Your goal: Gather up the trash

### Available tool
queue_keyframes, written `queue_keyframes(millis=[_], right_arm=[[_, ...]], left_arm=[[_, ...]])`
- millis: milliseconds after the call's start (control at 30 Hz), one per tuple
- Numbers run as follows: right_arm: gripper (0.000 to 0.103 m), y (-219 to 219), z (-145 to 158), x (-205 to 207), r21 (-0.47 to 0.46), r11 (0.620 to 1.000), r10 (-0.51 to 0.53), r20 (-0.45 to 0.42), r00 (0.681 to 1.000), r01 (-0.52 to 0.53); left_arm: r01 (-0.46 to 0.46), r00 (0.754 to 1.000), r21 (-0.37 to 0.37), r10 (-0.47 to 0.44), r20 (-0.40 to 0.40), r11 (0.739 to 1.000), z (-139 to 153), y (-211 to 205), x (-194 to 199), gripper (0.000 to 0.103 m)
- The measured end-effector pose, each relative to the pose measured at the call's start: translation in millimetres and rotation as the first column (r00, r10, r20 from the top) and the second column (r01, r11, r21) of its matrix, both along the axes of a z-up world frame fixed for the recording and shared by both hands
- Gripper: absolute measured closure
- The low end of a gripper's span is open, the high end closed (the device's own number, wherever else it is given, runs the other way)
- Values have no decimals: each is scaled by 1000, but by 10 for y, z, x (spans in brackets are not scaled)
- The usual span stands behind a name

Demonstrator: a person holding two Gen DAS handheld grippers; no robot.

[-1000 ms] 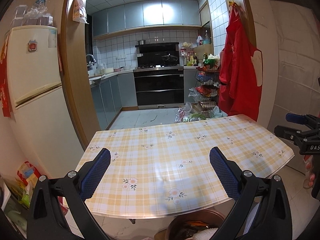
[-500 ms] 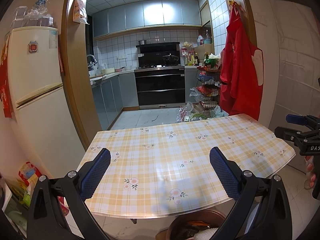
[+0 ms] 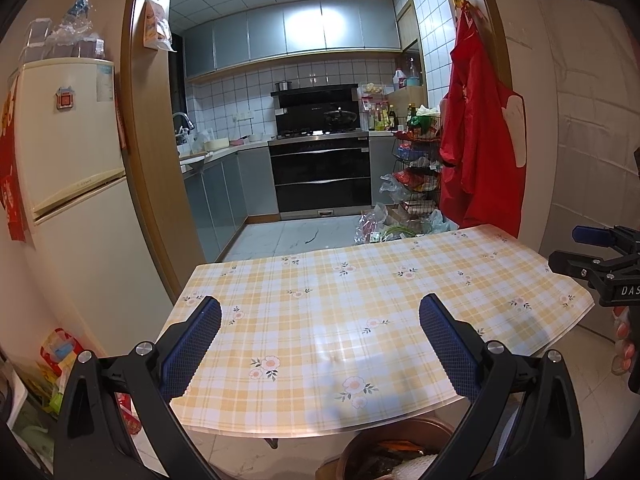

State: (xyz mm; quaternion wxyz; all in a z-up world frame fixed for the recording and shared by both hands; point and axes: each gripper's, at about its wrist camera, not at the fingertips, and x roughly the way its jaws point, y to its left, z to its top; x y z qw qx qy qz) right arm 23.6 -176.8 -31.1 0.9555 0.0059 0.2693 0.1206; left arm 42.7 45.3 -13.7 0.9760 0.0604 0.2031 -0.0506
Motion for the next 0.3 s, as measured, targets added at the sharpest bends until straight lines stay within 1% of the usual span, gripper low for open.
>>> queue_keyframes(millis=[300], right_arm=[[6,0,0,2,-1,1000,1,-1,1000,-1]], left_arm=[[-10,1000,1,10,2,1000,-1,13,-6,6]])
